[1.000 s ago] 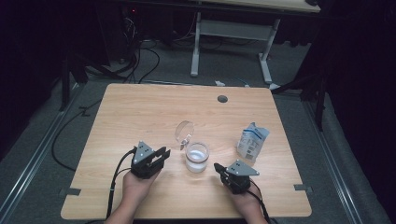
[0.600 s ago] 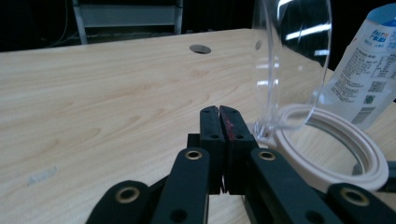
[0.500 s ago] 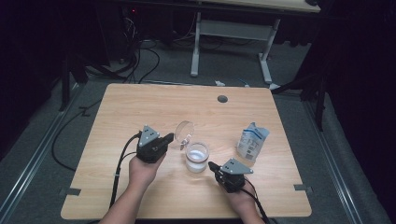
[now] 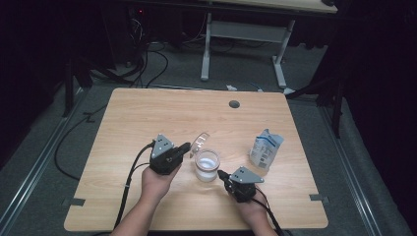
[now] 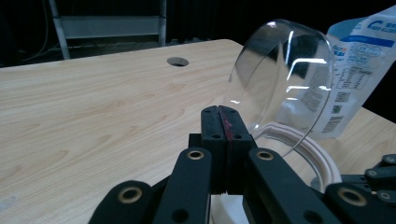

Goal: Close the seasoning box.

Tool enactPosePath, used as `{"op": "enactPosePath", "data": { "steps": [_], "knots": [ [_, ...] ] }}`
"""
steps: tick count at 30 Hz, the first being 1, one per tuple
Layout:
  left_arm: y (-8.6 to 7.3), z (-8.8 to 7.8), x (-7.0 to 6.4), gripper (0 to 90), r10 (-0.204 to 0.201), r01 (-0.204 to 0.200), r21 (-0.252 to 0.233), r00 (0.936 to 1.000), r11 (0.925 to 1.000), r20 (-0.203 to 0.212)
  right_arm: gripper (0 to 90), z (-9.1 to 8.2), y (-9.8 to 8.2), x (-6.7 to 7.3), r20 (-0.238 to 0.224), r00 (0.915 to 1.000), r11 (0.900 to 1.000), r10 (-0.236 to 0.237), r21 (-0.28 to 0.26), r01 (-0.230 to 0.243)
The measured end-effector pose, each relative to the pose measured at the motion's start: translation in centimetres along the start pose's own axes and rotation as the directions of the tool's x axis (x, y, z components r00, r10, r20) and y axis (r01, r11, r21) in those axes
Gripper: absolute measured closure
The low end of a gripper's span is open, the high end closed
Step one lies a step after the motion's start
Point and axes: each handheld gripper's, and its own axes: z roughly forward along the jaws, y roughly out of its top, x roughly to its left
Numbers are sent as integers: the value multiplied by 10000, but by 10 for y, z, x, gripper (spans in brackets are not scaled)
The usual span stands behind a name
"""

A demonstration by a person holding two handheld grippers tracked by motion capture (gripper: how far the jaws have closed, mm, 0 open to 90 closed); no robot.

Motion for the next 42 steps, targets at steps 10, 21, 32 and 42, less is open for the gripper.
{"op": "enactPosePath", "data": {
  "steps": [10, 21, 32, 42],
  "knots": [
    [-8, -2, -2, 893, 26, -27, 121, 10000, 9999, 59, 900, 0, 0, 1, -19, 10000, 10000, -23, -7, 23],
    [-40, -25, 7, 767, 594, -544, 830, 9965, 9951, -595, 900, -4, 2, -3, 109, 9999, 9999, 73, -98, -72],
    [-64, -72, 27, 614, 472, -389, 729, 9921, 9966, -1166, 900, 0, 12, -15, 557, 9983, 9996, 170, -220, -158],
    [-94, -99, 56, 534, 123, 29, 742, 9791, 9972, -2029, 900, 8, 24, -27, 959, 9952, 9996, 167, -236, -145]
  ]
}}
